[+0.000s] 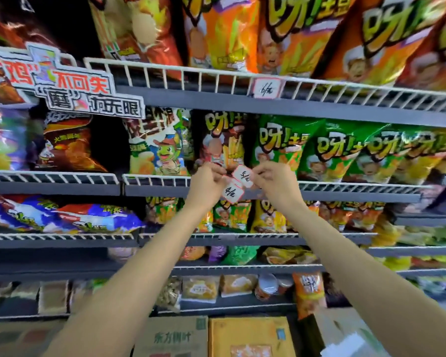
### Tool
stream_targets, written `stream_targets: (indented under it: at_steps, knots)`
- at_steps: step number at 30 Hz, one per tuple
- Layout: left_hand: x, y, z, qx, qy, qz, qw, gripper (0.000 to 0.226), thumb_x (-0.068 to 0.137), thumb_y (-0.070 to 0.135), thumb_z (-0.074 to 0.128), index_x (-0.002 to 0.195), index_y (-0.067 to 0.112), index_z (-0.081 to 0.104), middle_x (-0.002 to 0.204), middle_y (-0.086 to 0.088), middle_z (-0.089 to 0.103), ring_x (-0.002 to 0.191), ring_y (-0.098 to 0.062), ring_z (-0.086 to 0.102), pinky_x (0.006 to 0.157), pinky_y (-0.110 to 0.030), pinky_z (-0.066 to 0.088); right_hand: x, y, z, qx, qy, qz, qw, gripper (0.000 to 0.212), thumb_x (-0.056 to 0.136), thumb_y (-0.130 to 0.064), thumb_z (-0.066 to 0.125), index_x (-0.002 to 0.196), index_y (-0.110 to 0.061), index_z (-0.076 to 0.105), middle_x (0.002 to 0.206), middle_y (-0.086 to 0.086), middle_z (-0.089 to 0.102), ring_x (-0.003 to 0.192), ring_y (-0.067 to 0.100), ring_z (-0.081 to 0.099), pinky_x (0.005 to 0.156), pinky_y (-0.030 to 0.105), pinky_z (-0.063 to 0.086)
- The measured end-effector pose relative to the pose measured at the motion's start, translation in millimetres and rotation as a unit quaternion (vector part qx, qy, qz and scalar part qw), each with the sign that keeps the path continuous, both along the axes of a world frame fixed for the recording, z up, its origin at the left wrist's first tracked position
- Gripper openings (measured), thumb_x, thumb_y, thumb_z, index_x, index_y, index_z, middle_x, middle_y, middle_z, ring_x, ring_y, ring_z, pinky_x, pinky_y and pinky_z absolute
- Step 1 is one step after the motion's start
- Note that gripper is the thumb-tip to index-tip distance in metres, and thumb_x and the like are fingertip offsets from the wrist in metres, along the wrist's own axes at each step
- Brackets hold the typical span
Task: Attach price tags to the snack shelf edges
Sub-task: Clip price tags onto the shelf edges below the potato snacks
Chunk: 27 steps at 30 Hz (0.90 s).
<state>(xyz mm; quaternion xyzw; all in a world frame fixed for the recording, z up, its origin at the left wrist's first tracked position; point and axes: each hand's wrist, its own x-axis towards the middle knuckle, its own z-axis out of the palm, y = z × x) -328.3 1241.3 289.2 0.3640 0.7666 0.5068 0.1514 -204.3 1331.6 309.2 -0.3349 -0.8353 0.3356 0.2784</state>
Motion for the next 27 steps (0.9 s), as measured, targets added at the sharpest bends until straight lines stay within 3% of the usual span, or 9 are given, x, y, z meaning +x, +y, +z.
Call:
stream_targets:
  at_steps: [4,7,12,18,22,24,27]
  knots:
    - [29,24,-15,-0.040,-0.060,0.009,0.997,0.032,0.088,0.013,0.062,0.115,0.000,0.052,0.105,-0.018,0.065,0.102,-0.028,0.060,0.085,-0.036,0.048,24,32,-8,0.012,-0.018,-0.007,1.000,0.011,0.092,-0.010,0.056,0.093,-0.002,0.064,0.076,0.013,0.070,0.054,0.014,0.061,0.062,0.032,0.055]
    - [38,34,-24,-0.080,-0.099,0.009,0.992,0.054,0.087,0.013,0.064,0.132,-0.003,0.041,0.115,-0.019,0.063,0.112,-0.029,0.057,0.096,-0.041,0.046,39,50,-19,0.023,-0.014,-0.021,0.999,0.010,0.094,-0.011,0.053,0.093,-0.004,0.061,0.078,0.015,0.070,0.061,0.023,0.064,0.060,0.030,0.053]
    - [54,41,-23,-0.111,-0.110,-0.025,0.987,0.071,0.089,0.015,0.061,0.147,0.009,0.020,0.123,-0.013,0.060,0.111,-0.025,0.057,0.082,-0.032,0.047,56,72,-33,0.053,-0.021,0.012,0.998,0.009,0.096,-0.012,0.048,0.087,-0.012,0.051,0.058,-0.002,0.052,0.047,0.012,0.045,0.044,0.024,0.031]
    - [60,51,-26,-0.148,-0.113,-0.024,0.982,0.070,0.087,0.013,0.063,0.144,0.004,0.025,0.125,-0.014,0.058,0.111,-0.028,0.057,0.088,-0.036,0.046,55,88,-41,0.141,-0.065,0.058,0.986,0.010,0.098,-0.015,0.042,0.098,-0.007,0.048,0.064,0.016,0.059,0.054,0.033,0.052,0.048,0.037,0.040]
    - [56,59,-29,-0.136,-0.170,0.036,0.975,0.045,0.086,0.011,0.064,0.124,0.006,0.040,0.119,-0.021,0.059,0.111,-0.031,0.057,0.098,-0.045,0.046,45,89,-43,0.162,-0.100,0.076,0.979,0.013,0.099,-0.013,0.038,0.103,-0.005,0.046,0.058,0.010,0.050,0.053,0.029,0.045,0.046,0.033,0.033]
    - [51,62,-32,-0.118,-0.191,0.038,0.974,0.052,0.081,0.015,0.069,0.124,0.003,0.041,0.118,-0.021,0.060,0.109,-0.032,0.058,0.097,-0.050,0.047,36,87,-45,0.162,-0.113,0.091,0.976,0.010,0.099,-0.013,0.037,0.104,-0.007,0.044,0.057,0.008,0.048,0.051,0.028,0.045,0.044,0.031,0.030]
    - [51,65,-32,-0.106,-0.213,0.020,0.971,0.072,0.082,0.014,0.069,0.141,0.001,0.029,0.123,-0.018,0.059,0.112,-0.030,0.057,0.097,-0.048,0.048,24,86,-48,0.156,-0.128,0.110,0.973,0.010,0.098,-0.007,0.034,0.104,-0.007,0.043,0.055,0.005,0.044,0.050,0.027,0.045,0.043,0.030,0.029]
